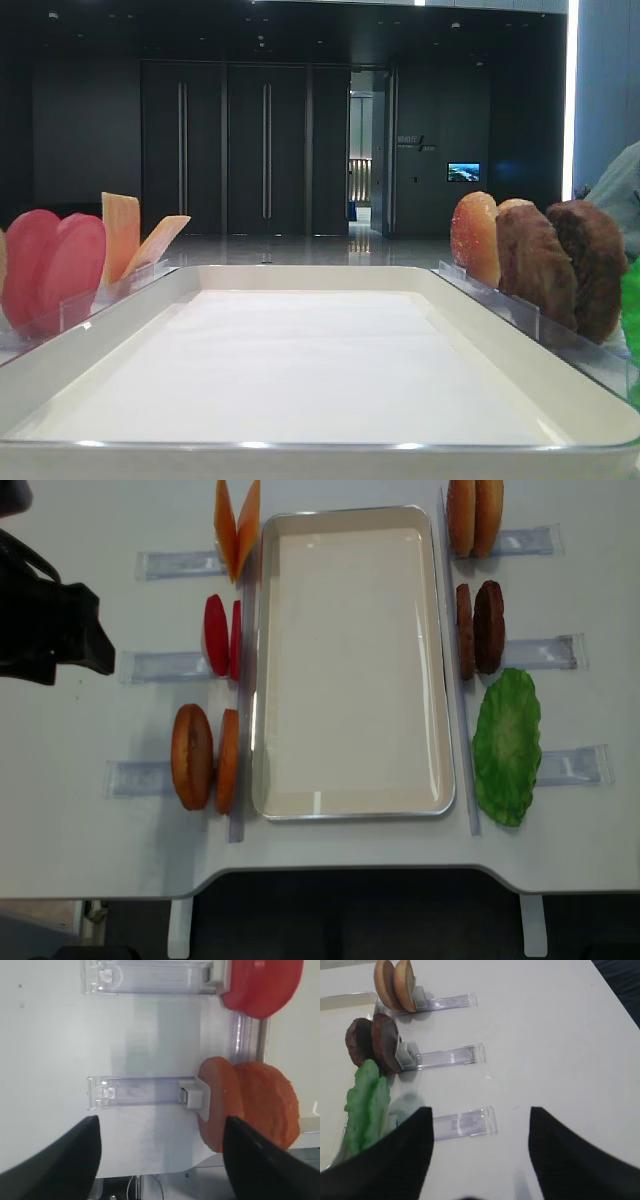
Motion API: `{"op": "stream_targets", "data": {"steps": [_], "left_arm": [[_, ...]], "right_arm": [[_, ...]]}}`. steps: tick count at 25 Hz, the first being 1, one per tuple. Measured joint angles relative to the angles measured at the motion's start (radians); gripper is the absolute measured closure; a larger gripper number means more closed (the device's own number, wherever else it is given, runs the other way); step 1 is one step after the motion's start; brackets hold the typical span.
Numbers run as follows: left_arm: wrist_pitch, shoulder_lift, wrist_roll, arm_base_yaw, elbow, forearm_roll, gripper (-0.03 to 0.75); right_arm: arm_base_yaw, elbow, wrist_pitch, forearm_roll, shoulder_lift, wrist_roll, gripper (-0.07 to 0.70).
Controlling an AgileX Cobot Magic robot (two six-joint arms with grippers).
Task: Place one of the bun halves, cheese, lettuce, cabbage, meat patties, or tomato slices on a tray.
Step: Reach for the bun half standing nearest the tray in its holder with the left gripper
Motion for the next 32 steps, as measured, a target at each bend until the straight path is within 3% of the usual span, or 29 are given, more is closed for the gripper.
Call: {"op": "stream_targets", "data": {"steps": [7, 20, 26, 32], "left_arm": [[-0.029, 0.000, -0.137, -0.177, 0.000, 0.034, 0.136], [-0.029, 0.009, -0.428, -0.478, 0.000, 0.111, 0.136], [-0.038, 0.085, -0.503, -0.572, 0.000, 0.123, 0.136], [-0.083, 0.161, -0.528, -0.606, 0.000, 0.129, 0.136]], "right_arm": [[0.000, 0.000, 0.000, 0.000, 0.000, 0.000, 0.220], [0.000, 0.000, 0.000, 0.000, 0.000, 0.000, 0.220], [0.000, 0.000, 0.000, 0.000, 0.000, 0.000, 0.220], [0.000, 0.000, 0.000, 0.000, 0.000, 0.000, 0.220]]}}
